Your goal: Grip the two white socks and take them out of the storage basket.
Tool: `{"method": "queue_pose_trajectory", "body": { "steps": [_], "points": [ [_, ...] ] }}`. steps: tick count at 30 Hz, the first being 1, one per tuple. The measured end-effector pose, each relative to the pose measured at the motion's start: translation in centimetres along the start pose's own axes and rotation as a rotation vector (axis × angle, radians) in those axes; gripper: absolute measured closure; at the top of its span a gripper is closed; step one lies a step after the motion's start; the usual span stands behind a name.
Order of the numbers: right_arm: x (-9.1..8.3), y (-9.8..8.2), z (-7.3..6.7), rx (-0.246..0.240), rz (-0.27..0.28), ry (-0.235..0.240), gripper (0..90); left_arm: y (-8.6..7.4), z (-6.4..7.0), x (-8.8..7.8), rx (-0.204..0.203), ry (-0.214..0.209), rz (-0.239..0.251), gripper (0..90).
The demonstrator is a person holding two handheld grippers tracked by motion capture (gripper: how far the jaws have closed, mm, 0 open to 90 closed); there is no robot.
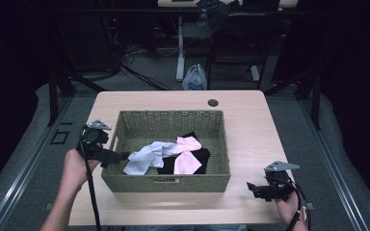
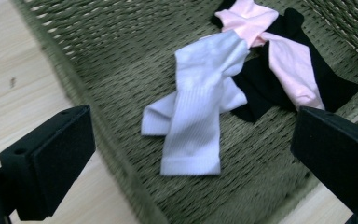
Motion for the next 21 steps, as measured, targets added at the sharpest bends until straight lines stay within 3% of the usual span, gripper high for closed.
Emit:
{"method": "queue_pose_trajectory", "body": {
  "steps": [4, 6, 7, 10, 14, 16, 21],
  "points": [
    [-0.1, 0.1, 0.1, -0.003, 0.004, 0.002, 14.6, 1.2, 0.8, 0.9, 0.024, -0.030, -0.005, 0.0],
    [-0.1, 0.2, 0.2, 0.003, 0.013, -0.001, 14.7, 2.6, 1.3, 1.7, 0.045, -0.039, -0.014, 0.0],
    [-0.1, 0.2, 0.3, 0.005, 0.010, -0.001, 14.7, 2.8, 1.4, 2.1, 0.046, -0.056, -0.024, 0.0],
    [-0.2, 0.1, 0.0, -0.005, 0.006, -0.001, 14.7, 3.2, 1.9, 3.5, 0.078, -0.061, -0.062, 0.0],
    [-0.2, 0.3, -0.3, -0.015, 0.011, 0.004, 14.6, 3.4, 2.1, 4.5, 0.092, -0.064, -0.087, 0.6],
    [-0.1, 0.2, -0.2, -0.009, 0.004, 0.007, 14.7, 3.6, 2.5, 5.2, 0.115, -0.042, -0.112, 2.8],
    [-0.2, 0.3, 0.1, -0.007, 0.006, 0.007, 14.7, 3.9, 3.4, 6.5, 0.155, -0.044, -0.136, 15.3]
  ]
}}
Point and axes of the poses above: each handheld gripper's, and its own axes: x roughly forward along the jaws, y roughly out of its top, z roughly to its right, the point moved 4 cm from there along x, roughly forward along the jaws, and after that the axes turned 14 degrees about y, right-handed, at the moved point
